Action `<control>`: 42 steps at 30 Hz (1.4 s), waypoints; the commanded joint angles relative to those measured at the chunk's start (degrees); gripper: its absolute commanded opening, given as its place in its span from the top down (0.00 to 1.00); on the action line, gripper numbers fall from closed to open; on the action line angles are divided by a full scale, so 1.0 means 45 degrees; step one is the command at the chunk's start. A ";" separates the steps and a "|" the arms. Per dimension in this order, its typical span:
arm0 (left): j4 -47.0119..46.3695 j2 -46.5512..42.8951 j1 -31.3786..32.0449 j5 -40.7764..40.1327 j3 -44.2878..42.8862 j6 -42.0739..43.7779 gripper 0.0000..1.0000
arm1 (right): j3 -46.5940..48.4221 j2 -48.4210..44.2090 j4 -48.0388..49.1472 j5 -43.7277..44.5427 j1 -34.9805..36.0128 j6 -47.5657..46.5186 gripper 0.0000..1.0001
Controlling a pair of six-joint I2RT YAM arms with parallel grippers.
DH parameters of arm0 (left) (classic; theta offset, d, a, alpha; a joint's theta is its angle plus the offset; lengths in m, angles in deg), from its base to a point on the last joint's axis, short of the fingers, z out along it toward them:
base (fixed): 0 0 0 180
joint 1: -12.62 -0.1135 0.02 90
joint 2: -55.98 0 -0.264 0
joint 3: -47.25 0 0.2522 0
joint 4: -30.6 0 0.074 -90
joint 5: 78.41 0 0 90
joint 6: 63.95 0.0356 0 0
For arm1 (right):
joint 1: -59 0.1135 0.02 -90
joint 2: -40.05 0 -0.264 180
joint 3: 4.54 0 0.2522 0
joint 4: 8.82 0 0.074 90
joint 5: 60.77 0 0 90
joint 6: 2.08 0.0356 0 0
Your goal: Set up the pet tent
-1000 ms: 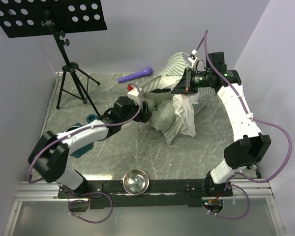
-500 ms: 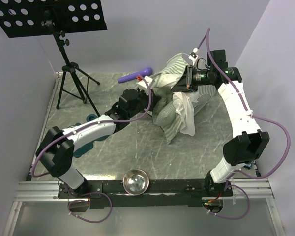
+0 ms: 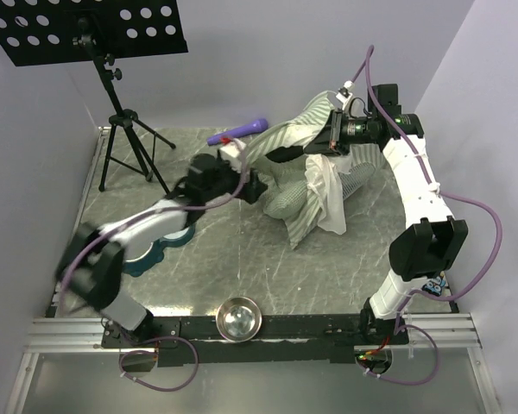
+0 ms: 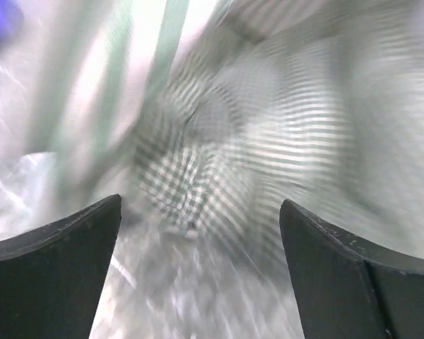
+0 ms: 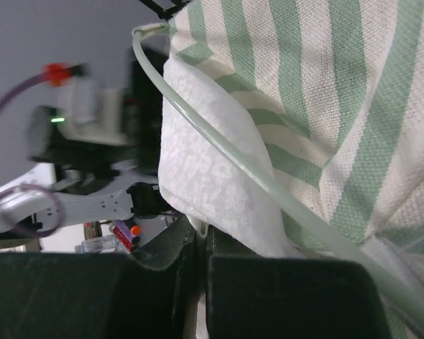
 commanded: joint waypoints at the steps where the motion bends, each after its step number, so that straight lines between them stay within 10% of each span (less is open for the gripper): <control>1: 0.1226 -0.4047 -0.0227 0.3986 0.0431 0.1689 0.01 | -0.0275 0.0625 -0.1879 -0.1105 -0.0178 0.0848 1.00; 6: 0.2932 -0.4952 -0.0013 0.7485 0.1115 0.5028 0.04 | -0.0118 0.0684 -0.2075 -0.1222 0.0115 0.0358 1.00; 15: 0.1040 -0.0796 0.1824 0.5419 -0.0778 0.6362 0.14 | -0.0313 0.0002 -0.1861 -0.2100 0.0564 0.0864 1.00; 18: 0.0786 -0.0012 0.1883 0.5339 -0.1500 0.6480 0.41 | -0.0605 -0.0466 -0.1666 -0.2277 0.0584 0.1429 1.00; 21: -0.1489 -0.0300 0.2077 0.3440 -0.1620 0.4303 0.99 | -0.1092 -0.0935 -0.1452 -0.2627 0.0798 0.2113 1.00; 27: -0.3453 0.0670 0.3072 -0.2059 -0.2224 0.1226 0.99 | -0.1894 -0.1113 -0.0360 -0.3466 0.1130 0.3908 1.00; 33: -0.1918 0.3073 0.3464 0.0769 -0.2829 0.2451 0.96 | 0.0130 -0.0333 0.0094 -0.3781 0.1131 0.4831 1.00; 42: 0.1188 0.0112 0.2139 0.1824 -0.1930 0.3219 0.07 | 0.0292 0.0566 -0.1487 -0.2943 -0.0040 0.2647 0.93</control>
